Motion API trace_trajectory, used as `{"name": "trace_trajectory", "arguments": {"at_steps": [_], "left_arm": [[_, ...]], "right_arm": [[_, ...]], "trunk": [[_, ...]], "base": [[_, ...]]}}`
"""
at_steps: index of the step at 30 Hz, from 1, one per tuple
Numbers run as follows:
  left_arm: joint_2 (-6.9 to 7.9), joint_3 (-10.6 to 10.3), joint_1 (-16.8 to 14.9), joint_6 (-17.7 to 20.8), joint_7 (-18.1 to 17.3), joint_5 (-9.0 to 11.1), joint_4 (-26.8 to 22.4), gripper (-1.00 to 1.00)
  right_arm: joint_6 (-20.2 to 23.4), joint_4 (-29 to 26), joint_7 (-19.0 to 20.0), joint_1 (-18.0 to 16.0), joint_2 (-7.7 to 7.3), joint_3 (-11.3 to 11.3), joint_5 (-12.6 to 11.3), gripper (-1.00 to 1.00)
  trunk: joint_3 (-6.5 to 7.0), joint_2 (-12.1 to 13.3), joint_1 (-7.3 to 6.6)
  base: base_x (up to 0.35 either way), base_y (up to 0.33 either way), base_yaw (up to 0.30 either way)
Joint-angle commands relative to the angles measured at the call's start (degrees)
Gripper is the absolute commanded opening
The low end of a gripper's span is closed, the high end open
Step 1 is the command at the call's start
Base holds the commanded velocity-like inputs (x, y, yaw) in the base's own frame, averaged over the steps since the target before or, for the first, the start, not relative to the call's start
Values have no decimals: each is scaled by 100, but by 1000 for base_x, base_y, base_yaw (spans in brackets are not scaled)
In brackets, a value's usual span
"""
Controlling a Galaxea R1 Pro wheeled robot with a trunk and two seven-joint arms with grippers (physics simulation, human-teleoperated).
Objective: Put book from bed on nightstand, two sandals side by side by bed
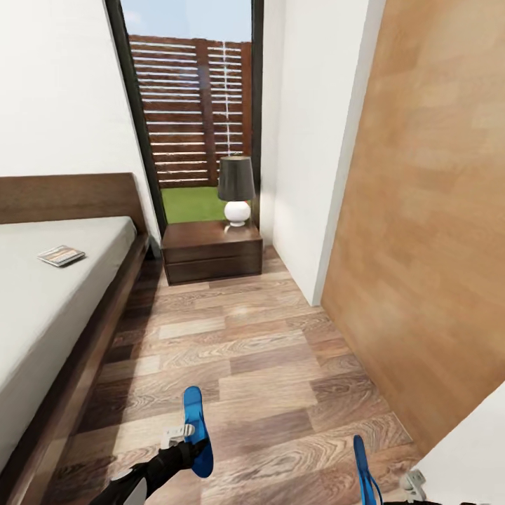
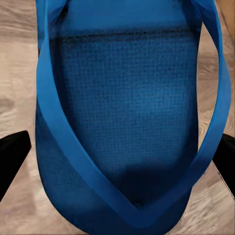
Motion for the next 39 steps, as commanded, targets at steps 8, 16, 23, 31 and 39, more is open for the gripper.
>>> {"name": "trace_trajectory", "arguments": {"at_steps": [8,16,23,31,39], "left_arm": [[1,16,-2,-2,-27,41,7,-100],[4,22,-4,-3,-27,41,7,-100],[10,24,-5,-4,-27,41,7,-100],[19,25,-2,-4,-27,41,7,-100],[19,28,-3,-4,-27,41,7,-100]], "right_arm": [[34,-3,20,-3,-4,33,-62,-100],[34,-3,20,-4,-4,33,-62,-100],[33,-3,20,-5,-4,33,-62,-100],[34,-3,20,-5,-4,33,-62,-100],[34,-3,20,-3,-4,33,-62,-100]], "trunk": [[-5,-2,2],[-5,-2,2],[-5,-2,2],[-5,-2,2],[-5,-2,2]], "base": [[288,-148,0],[300,-115,0],[317,-12,0],[321,0,0],[325,0,0]]}}
